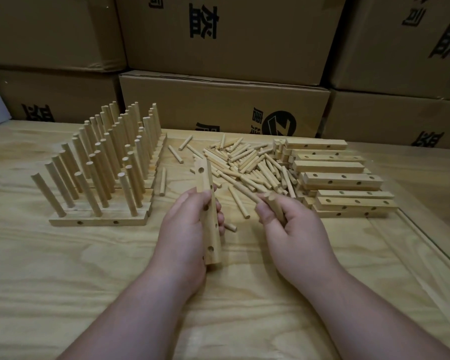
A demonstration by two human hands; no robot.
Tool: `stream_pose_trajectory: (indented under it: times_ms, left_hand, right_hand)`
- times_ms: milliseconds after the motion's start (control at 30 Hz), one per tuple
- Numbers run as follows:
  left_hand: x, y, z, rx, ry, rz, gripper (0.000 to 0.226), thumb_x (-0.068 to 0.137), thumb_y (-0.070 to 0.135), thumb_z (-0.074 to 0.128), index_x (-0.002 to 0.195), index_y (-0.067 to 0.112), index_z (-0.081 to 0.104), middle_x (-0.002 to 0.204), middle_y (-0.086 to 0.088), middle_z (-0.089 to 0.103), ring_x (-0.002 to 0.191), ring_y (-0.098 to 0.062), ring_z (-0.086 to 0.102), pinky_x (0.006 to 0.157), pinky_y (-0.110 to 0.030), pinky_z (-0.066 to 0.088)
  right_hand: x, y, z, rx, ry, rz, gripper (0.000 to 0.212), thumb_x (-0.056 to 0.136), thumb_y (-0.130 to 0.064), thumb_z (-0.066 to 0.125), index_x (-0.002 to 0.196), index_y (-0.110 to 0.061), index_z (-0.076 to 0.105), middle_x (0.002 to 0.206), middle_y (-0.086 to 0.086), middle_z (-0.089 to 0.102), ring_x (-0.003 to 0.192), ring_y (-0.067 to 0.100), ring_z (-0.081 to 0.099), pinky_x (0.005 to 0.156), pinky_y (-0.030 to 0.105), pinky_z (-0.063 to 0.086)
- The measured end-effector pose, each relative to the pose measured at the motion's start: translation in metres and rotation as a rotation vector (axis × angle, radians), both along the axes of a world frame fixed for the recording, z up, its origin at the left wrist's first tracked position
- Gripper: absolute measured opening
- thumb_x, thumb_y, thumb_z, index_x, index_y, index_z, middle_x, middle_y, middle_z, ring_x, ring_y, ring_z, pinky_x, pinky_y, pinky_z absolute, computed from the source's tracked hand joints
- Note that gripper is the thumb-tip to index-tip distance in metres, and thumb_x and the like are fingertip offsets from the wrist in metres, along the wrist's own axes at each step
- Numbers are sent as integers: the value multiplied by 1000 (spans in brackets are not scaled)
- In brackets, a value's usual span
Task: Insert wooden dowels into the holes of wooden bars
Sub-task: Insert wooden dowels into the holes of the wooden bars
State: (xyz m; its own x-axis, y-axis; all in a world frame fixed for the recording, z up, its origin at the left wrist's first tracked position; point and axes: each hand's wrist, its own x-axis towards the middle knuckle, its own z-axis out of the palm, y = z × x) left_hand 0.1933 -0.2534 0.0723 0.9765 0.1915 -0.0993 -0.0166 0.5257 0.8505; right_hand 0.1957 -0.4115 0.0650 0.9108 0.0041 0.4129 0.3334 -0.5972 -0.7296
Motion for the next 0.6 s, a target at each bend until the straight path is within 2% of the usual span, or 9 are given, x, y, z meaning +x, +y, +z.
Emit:
stream_pose_trajectory:
  times_ms: [67,133,200,267,333,367,400,500,600]
  left_hand:
    - [0,0,0,11,5,3,27,100,18,53,125,11,62,76,-3,65,59,-13,57,52,-27,46]
    - [-1,-1,2,32,-5,5,33,100,15,53,133,10,56,82,-4,72,59,-13,60,47,-25,48]
    - [-2,-2,4,70,-18,4,27,101,14,52,128,14,57,89,-8,77,59,-12,62,46,-24,50]
    - [-3,-2,3,111,-14,-3,20,102,19,50,118,18,62,89,-10,77,60,-13,62,49,-25,50]
    - [-2,-2,1,162,3,-14,34,105,31,47,95,18,77,85,-10,76,60,-15,61,54,-29,50]
    - [-1,-2,0,174,13,-11,43,105,35,46,85,17,79,83,-10,75,59,-15,61,56,-30,48]
    - [-1,-2,0,169,17,1,45,106,36,46,83,16,78,82,-9,75,58,-14,61,55,-29,48]
    - [-1,-2,0,138,7,22,33,105,34,49,99,10,71,82,-8,75,57,-14,62,49,-25,50]
    - [0,-1,0,107,-3,12,30,105,28,49,103,7,71,86,-9,77,61,-14,66,49,-23,51]
  right_hand:
    - [0,1,-1,-4,-37,-3,21,98,-25,60,114,-31,72,103,-21,65,102,-9,56,82,0,36]
    - [0,1,-2,26,-17,-4,26,98,-26,58,119,-39,66,99,-22,66,91,-10,59,76,4,40]
    - [1,1,-5,18,-5,-12,27,98,-26,57,117,-45,62,87,-21,63,73,-10,56,61,5,39]
    - [2,0,-5,27,-23,-46,23,97,-25,58,105,-46,57,83,-18,64,69,-4,58,56,10,39]
    - [3,-1,-4,76,-67,-82,22,96,-21,58,94,-41,51,81,-13,63,67,5,59,56,18,43]
    - [4,-1,-3,89,-86,-89,23,96,-17,58,92,-38,50,82,-13,63,66,7,58,57,20,43]
    - [4,-2,-3,94,-93,-89,23,95,-15,57,90,-37,52,84,-14,63,66,7,58,56,19,43]
    - [4,-1,-3,101,-96,-81,29,96,-10,56,93,-38,62,95,-18,65,70,-1,55,61,8,37]
    - [0,1,-1,142,-142,-68,35,96,-8,57,108,-41,65,103,-19,66,82,-5,59,71,10,44]
